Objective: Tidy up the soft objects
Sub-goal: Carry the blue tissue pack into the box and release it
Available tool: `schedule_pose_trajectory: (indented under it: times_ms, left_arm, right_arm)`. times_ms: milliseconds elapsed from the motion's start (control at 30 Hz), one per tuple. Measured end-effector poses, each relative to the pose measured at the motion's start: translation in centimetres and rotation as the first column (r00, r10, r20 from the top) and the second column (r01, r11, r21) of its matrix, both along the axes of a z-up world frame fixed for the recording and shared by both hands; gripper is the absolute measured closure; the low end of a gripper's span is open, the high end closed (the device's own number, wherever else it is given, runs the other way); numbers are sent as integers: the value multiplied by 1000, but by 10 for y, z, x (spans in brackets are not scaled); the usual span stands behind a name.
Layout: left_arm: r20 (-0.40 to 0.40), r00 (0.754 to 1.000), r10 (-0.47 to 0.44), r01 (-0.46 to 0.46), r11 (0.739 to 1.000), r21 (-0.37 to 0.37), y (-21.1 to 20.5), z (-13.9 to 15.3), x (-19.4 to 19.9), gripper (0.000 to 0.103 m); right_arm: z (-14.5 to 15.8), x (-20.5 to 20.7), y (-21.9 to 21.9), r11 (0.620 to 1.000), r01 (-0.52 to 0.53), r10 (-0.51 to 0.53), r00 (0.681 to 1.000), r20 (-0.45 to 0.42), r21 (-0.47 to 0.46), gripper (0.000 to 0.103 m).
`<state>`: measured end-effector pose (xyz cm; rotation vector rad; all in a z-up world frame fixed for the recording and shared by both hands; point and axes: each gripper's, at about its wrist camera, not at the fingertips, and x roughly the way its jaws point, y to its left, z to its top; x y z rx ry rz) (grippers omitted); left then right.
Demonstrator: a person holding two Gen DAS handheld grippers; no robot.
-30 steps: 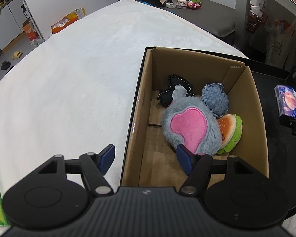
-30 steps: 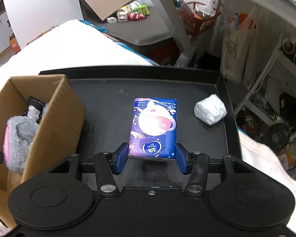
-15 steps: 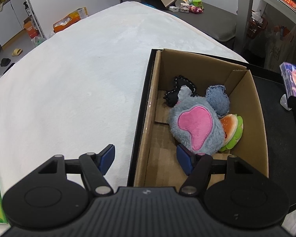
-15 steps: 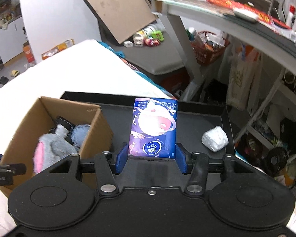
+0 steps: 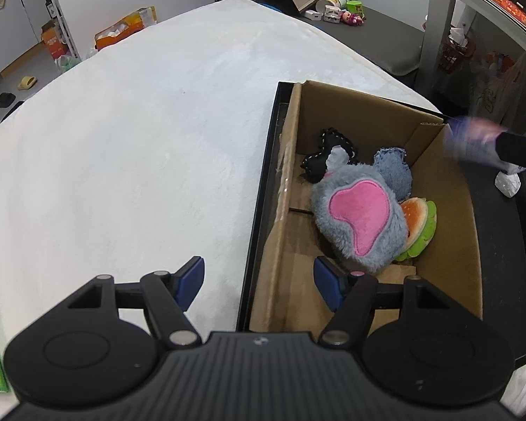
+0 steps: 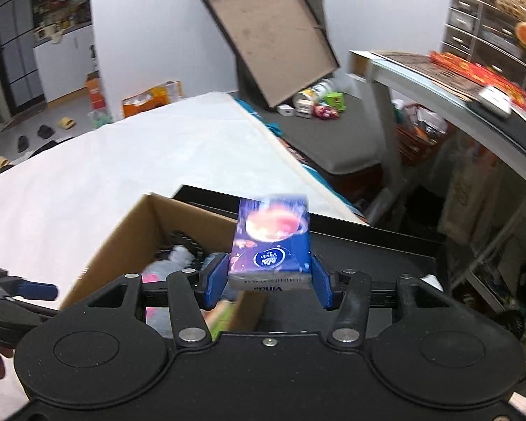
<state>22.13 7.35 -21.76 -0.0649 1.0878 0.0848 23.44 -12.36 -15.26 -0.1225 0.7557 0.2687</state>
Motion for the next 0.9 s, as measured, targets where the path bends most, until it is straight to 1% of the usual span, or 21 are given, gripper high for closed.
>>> schedule_pose_trajectory:
  times_ms: [100,233,400,600,767,900]
  left_arm:
    - [1,1000,-2,2,1000,-5,3,-3,-2,36]
    - [-18,1000,3,-3,1000,-13,6,-8,-2,36]
    - [-8,1000,6,-7,1000,-17,10,-8,-4,36]
    - [-17,1000,12,-13,999,-31,14,-10,-6,36]
    - [-1,1000,16,-16,999,-41,17,-10,-7,40]
    - [-4,1000,10,-11,999,-47,17,-11,-8,51]
  right_arm:
    - [2,0,10,1000,-20,20,1000,2,-3,53]
    - [2,1,20,999,-49,49,999,2,-7,53]
    - [3,0,26,998,-59,59,998,7,0,54]
    - [8,-3,43,994,-112,111,994,22,12,54]
    - [11,-3,59,986,-166,165,986,30,15,54]
    - [9,-2,70,980,-201,200,979,20,15,54]
